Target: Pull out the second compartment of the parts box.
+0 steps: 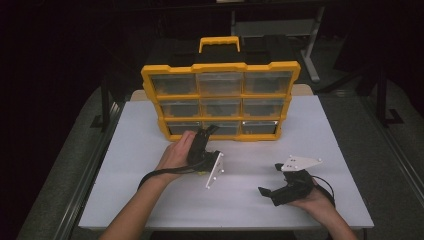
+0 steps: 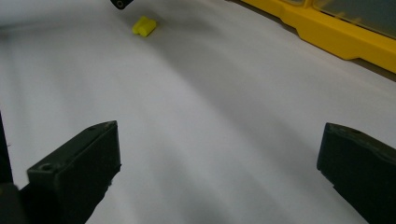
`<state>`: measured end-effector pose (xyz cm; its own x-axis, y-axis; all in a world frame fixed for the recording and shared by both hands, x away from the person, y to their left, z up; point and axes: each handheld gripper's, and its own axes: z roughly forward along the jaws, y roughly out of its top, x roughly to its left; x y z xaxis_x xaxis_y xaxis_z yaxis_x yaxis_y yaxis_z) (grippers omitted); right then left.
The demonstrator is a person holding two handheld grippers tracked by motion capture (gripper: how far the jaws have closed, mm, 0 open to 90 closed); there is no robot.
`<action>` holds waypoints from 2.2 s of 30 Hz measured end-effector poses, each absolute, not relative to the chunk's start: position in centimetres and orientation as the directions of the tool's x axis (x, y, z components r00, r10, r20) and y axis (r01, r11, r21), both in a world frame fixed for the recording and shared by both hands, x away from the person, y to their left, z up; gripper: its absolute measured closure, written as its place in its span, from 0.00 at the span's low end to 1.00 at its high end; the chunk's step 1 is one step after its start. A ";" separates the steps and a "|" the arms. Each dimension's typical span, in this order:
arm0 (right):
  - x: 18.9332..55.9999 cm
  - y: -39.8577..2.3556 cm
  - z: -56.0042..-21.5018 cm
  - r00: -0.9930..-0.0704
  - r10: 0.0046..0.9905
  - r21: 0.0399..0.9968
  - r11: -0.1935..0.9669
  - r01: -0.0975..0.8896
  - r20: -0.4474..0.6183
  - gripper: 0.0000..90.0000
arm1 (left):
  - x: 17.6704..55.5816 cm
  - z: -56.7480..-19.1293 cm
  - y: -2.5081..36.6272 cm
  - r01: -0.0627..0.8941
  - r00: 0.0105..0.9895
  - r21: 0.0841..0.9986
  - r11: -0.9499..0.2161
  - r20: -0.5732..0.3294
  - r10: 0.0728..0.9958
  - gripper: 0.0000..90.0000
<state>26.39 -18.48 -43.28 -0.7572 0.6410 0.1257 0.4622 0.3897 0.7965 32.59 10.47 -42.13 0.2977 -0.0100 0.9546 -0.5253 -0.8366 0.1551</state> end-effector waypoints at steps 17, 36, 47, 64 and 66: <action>26.5 -18.3 -43.3 -0.761 0.636 0.795 0.394 0.461 0.126 0.00 | 32.4 -40.7 10.5 -0.544 0.216 0.104 -0.833 0.976 -0.019 0.00; 26.5 -18.4 -43.3 -0.758 0.639 0.797 0.389 0.462 0.127 0.00 | 32.4 -39.3 10.4 -0.562 0.172 0.083 -0.823 0.985 -0.018 0.00; 26.5 -18.4 -43.3 -0.758 0.639 0.798 0.388 0.462 0.129 0.00 | 32.6 -37.9 10.4 -0.567 0.139 0.062 -0.822 0.990 -0.021 0.00; 26.5 -18.4 -43.3 -0.758 0.640 0.797 0.387 0.463 0.129 0.00 | 32.9 -36.0 10.4 -0.571 0.101 0.039 -0.820 0.995 -0.023 0.00; 26.5 -18.4 -43.3 -0.757 0.640 0.797 0.387 0.463 0.129 0.00 | 33.0 -35.8 10.4 -0.574 0.098 0.039 -0.818 0.995 -0.021 0.00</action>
